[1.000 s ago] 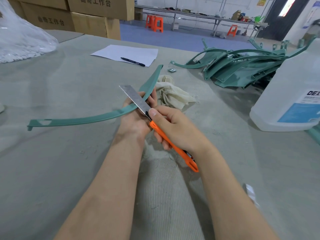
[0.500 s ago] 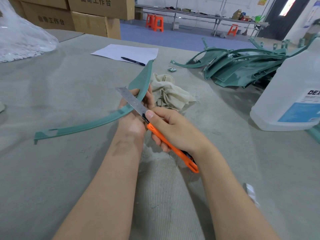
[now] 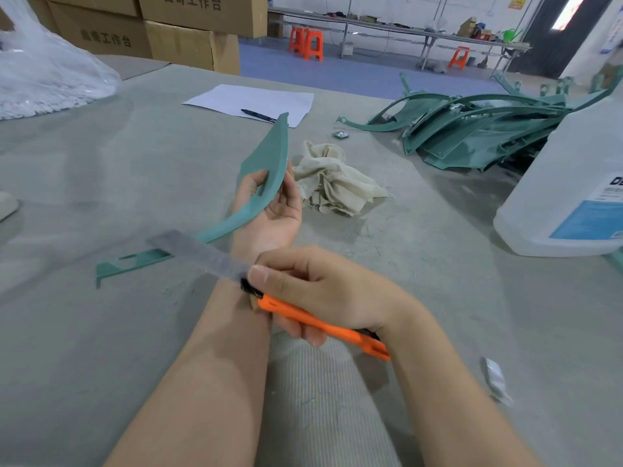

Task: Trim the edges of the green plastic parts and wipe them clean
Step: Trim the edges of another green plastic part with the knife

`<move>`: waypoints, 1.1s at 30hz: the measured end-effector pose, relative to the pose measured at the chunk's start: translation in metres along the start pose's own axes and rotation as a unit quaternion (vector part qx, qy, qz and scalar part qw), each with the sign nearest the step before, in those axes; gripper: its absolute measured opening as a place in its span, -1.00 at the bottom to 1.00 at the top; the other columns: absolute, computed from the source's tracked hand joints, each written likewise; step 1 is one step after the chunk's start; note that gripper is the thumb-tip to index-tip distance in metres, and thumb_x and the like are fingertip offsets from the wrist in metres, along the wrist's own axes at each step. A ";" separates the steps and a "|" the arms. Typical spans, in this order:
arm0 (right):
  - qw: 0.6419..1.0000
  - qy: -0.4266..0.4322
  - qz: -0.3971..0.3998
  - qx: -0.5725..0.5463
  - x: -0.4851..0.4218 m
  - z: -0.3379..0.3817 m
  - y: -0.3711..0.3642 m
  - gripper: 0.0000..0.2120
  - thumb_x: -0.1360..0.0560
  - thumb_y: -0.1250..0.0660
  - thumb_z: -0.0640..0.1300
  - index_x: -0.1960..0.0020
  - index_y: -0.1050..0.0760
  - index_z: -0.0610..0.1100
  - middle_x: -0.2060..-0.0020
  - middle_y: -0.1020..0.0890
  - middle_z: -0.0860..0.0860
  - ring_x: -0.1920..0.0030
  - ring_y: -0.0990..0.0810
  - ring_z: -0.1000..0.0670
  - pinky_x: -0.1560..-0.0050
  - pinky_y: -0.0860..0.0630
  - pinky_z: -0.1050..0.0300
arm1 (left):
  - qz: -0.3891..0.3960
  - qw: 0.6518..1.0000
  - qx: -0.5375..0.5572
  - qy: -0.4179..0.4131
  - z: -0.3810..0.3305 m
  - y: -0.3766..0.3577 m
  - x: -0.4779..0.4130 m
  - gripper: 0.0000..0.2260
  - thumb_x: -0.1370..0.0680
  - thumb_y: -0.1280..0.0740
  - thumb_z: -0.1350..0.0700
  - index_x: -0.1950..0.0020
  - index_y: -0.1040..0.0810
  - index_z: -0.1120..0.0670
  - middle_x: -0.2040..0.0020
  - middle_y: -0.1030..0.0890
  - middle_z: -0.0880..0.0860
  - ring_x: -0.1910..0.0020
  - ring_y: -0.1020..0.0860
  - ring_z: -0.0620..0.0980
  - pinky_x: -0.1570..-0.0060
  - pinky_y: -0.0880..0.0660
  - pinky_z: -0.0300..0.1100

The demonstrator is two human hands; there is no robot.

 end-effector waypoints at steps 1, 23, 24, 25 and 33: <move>1.000 0.002 0.014 -0.012 0.003 0.002 0.001 -0.70 -0.66 -0.14 -0.03 0.20 -0.47 -0.07 0.50 -0.49 0.01 0.55 -0.43 0.04 0.55 -0.42 0.26 | 0.002 1.000 -0.001 0.002 0.003 0.000 0.001 -0.67 -0.55 -0.22 0.33 0.39 -0.59 0.33 0.30 -0.64 0.19 0.31 -0.64 0.07 0.40 -0.58 -0.23; 0.875 0.018 -0.481 0.045 0.011 -0.030 0.065 -0.74 -0.65 -0.17 -0.01 0.16 -0.50 -0.04 0.46 -0.52 -0.08 0.55 -0.45 0.02 0.49 -0.41 0.19 | -0.008 0.980 -0.142 0.142 0.034 -0.014 0.026 -0.87 -0.53 -0.21 0.27 0.09 -0.54 0.25 0.12 -0.59 0.10 0.39 -0.65 0.01 0.52 -0.50 -0.33; 0.876 0.020 -0.479 0.043 0.011 -0.030 0.064 -0.74 -0.65 -0.18 0.00 0.17 -0.50 -0.03 0.47 -0.52 -0.07 0.55 -0.45 0.01 0.49 -0.41 0.19 | -0.007 0.980 -0.137 0.144 0.034 -0.015 0.026 -0.88 -0.53 -0.21 0.27 0.10 -0.54 0.25 0.11 -0.60 0.10 0.39 -0.65 0.01 0.51 -0.51 -0.33; 0.878 0.023 -0.477 0.035 0.011 -0.029 0.064 -0.73 -0.64 -0.18 0.00 0.19 -0.50 -0.01 0.48 -0.52 -0.06 0.55 -0.45 0.01 0.50 -0.40 0.20 | -0.005 0.980 -0.132 0.146 0.034 -0.015 0.027 -0.88 -0.52 -0.22 0.27 0.10 -0.54 0.26 0.11 -0.60 0.10 0.39 -0.65 0.02 0.50 -0.51 -0.33; 0.894 0.021 -0.447 -0.016 0.010 -0.027 0.061 -0.71 -0.64 -0.17 0.01 0.23 -0.48 0.04 0.52 -0.51 -0.02 0.57 -0.44 -0.01 0.54 -0.40 0.22 | -0.002 0.981 -0.115 0.154 0.033 -0.016 0.027 -0.87 -0.51 -0.22 0.28 0.04 -0.55 0.25 0.14 -0.62 0.11 0.39 -0.65 0.01 0.49 -0.52 -0.34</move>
Point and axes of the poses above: each hand's wrist, its own x-axis away from the middle knuckle, its own y-axis out of the back of the hand, z = x × y, the point moved 2 cm from there along -x, towards the middle knuckle
